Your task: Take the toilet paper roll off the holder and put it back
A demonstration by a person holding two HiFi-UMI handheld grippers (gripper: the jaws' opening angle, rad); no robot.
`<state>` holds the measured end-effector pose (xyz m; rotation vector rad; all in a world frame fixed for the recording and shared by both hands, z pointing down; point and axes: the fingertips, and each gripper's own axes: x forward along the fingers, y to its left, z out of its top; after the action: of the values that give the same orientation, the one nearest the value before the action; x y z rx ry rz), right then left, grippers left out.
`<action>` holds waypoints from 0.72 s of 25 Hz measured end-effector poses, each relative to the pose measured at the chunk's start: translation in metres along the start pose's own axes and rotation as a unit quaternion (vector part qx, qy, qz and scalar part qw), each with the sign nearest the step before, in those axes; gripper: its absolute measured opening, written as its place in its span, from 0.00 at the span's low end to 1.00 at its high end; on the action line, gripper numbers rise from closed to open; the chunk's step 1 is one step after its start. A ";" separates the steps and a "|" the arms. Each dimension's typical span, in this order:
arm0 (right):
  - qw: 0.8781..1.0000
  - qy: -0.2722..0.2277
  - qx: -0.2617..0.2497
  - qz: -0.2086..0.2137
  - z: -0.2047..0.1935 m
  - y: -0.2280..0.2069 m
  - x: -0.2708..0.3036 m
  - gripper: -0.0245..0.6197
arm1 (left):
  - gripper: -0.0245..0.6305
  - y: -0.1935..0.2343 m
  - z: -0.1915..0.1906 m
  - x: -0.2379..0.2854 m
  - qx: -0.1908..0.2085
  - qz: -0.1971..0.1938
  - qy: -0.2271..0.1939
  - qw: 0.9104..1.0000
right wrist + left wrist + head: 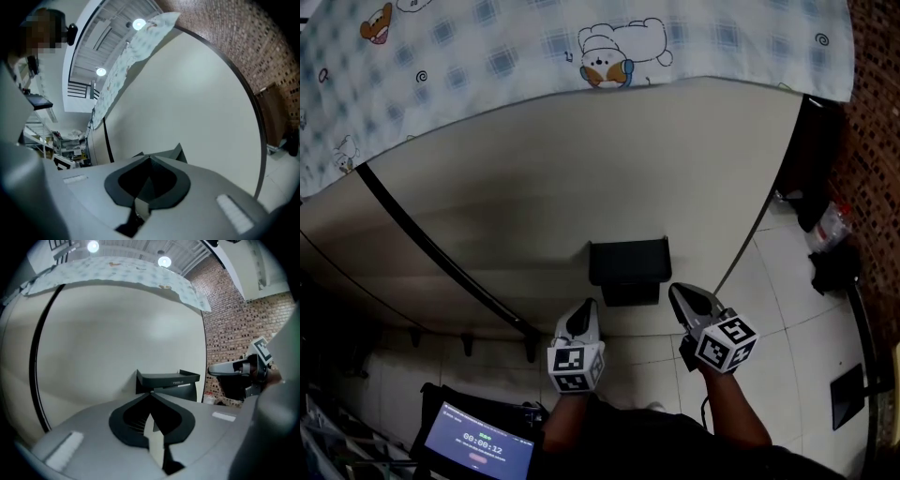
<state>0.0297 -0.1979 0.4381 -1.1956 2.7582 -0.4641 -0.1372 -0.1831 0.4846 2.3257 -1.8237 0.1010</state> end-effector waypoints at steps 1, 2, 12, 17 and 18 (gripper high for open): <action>1.000 -0.004 -0.018 -0.012 0.002 0.002 0.000 0.04 | 0.06 -0.001 0.009 -0.004 0.006 0.001 -0.012 1.000; 0.999 -0.010 -0.040 -0.025 0.005 0.004 -0.001 0.04 | 0.06 -0.001 0.017 -0.007 0.012 0.002 -0.024 1.000; 0.977 -0.065 -0.178 -0.095 0.040 0.037 -0.011 0.04 | 0.06 -0.025 0.063 -0.026 0.047 -0.017 -0.083 0.995; 0.974 -0.076 -0.195 -0.087 0.038 0.050 -0.015 0.04 | 0.06 -0.033 0.064 -0.034 0.050 -0.022 -0.085 0.995; 0.973 -0.080 -0.197 -0.088 0.038 0.051 -0.016 0.04 | 0.06 -0.034 0.063 -0.033 0.051 -0.022 -0.085 0.995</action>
<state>0.0136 -0.1628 0.3855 -1.4904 2.6909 0.1758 -0.1165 -0.1552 0.4136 2.5132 -1.8853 -0.0117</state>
